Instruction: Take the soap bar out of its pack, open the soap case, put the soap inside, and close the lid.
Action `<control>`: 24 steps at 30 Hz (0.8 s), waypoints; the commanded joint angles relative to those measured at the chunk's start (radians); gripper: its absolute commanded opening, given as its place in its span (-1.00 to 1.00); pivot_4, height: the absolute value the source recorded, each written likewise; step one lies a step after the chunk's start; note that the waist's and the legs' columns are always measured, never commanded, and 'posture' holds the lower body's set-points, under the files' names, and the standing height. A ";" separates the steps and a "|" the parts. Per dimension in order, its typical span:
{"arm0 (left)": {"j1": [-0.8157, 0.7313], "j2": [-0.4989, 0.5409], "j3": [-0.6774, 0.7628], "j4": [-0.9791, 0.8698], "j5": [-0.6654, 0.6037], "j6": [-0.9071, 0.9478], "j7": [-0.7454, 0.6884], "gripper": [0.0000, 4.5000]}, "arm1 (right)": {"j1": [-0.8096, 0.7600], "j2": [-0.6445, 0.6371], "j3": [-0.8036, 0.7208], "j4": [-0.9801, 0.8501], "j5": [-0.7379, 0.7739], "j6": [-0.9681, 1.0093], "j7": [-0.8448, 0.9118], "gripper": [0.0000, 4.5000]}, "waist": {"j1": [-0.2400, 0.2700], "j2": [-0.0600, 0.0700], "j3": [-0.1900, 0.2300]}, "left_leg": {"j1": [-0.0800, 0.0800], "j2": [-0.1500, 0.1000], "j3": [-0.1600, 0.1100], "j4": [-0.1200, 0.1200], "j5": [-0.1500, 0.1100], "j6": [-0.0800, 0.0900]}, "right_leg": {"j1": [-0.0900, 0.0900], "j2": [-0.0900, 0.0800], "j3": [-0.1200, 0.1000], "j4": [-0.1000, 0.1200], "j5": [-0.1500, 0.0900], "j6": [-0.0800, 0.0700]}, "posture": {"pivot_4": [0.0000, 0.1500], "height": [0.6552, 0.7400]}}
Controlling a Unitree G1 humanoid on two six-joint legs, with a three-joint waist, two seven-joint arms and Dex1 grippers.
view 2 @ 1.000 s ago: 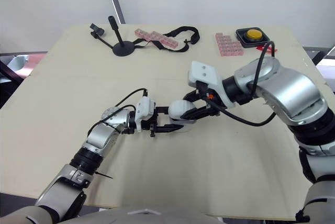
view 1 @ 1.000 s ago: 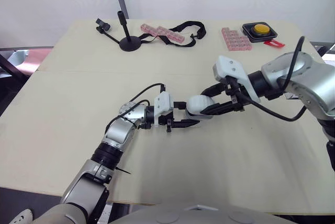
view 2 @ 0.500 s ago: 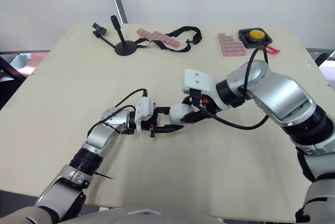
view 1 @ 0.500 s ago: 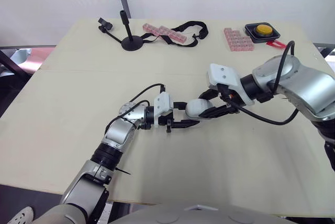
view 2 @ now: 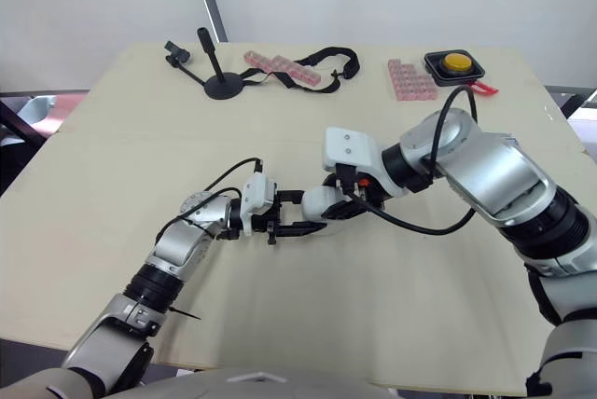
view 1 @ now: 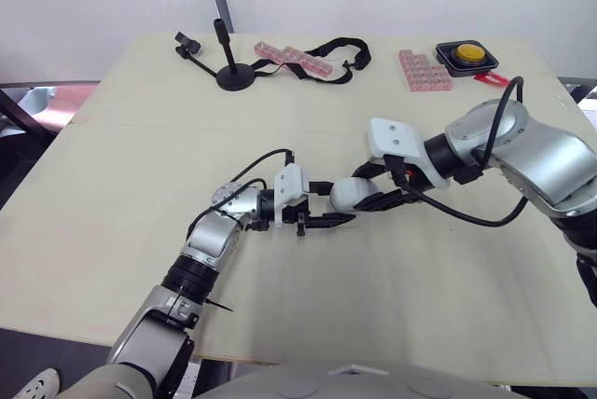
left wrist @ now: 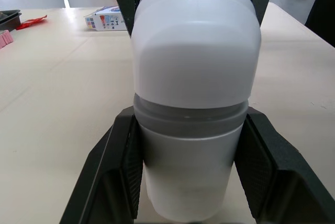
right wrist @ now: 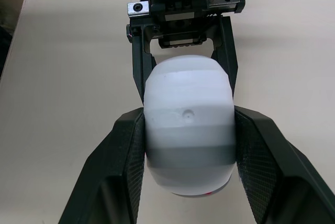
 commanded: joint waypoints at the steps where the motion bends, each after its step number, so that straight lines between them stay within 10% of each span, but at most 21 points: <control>1: 0.004 0.011 0.017 -0.018 0.001 0.000 0.005 -0.15 | 0.016 0.000 0.015 0.018 -0.030 -0.012 -0.001 -0.13 | 0.000 0.000 0.000 | 0.000 0.000 0.000 0.000 0.000 0.000 | 0.000 0.000 0.000 0.000 0.000 0.000 | 1.00 0.28; 10: 0.007 0.015 0.016 -0.029 0.000 0.006 0.009 -0.15 | 0.035 -0.007 0.016 0.030 -0.026 0.001 0.011 -0.13 | -0.001 -0.001 -0.001 | 0.002 0.000 0.000 0.000 0.000 0.000 | 0.001 0.000 0.000 -0.002 0.000 0.000 | 1.00 0.28; 16: 0.007 0.016 0.016 -0.031 0.001 0.010 0.009 -0.15 | 0.037 -0.004 0.010 0.038 -0.036 -0.005 0.014 0.91 | 0.000 -0.001 0.000 | 0.000 0.000 0.000 0.000 0.000 0.000 | 0.000 0.000 0.000 -0.001 0.000 0.000 | 1.00 0.28; 24: 0.004 0.013 0.014 -0.027 0.001 0.010 0.007 -0.15 | 0.039 -0.003 0.000 0.041 -0.048 -0.015 0.013 0.99 | 0.001 -0.001 0.000 | 0.000 0.000 0.000 0.000 0.000 0.000 | 0.000 0.001 0.000 -0.001 0.000 0.000 | 1.00 0.28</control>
